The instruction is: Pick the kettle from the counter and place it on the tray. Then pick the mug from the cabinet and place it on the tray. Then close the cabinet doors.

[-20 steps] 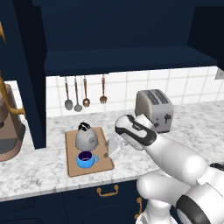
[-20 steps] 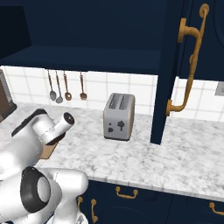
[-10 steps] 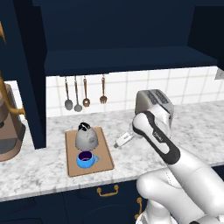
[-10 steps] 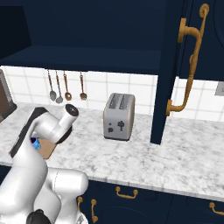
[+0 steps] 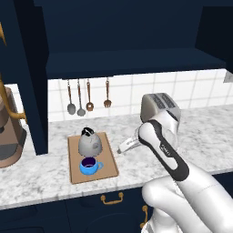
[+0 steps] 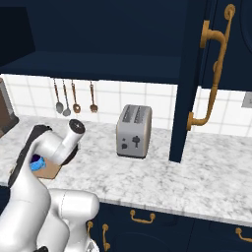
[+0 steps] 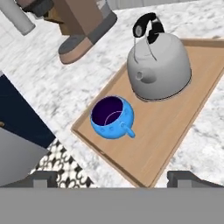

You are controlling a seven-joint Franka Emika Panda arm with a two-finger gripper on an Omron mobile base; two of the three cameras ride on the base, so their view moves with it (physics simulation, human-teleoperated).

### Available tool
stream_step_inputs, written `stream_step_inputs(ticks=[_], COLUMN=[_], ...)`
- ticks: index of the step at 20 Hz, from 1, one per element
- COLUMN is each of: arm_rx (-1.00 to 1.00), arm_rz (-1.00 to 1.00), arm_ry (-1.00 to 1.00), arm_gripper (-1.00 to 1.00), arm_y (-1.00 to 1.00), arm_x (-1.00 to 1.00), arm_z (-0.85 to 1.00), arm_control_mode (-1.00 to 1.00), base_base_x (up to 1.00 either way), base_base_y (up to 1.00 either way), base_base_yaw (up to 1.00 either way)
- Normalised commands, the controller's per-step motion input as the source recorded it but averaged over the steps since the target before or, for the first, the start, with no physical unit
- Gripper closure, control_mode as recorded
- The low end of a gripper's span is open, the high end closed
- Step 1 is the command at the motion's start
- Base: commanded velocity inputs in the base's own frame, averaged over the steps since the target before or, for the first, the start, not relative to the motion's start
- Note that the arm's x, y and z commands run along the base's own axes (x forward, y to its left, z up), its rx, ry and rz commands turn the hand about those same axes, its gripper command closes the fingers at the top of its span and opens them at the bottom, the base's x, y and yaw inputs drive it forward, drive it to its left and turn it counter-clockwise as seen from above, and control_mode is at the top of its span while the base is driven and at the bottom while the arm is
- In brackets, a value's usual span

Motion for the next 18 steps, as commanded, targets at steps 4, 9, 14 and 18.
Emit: stream_step_inputs(ticks=[4, 9, 14, 18], arm_rx=[-0.04, -0.23, -0.28, -0.16], arm_rz=[-0.27, -0.15, 0.00, 0.00], arm_ry=[0.20, 0.19, 0.00, -0.01], arm_gripper=[-1.00, -1.00, -1.00, -1.00], arm_y=[0.26, 0.24, 0.28, 0.29], arm_x=[-0.11, -0.02, -0.13, -0.08], arm_z=[0.17, 0.01, 0.00, -0.01], arm_control_mode=[-1.00, -1.00, -1.00, -1.00], base_base_x=[0.00, 0.00, 0.00, 0.00], base_base_y=[0.00, 0.00, 0.00, 0.00], base_base_yaw=[0.00, 0.00, 0.00, 0.00])
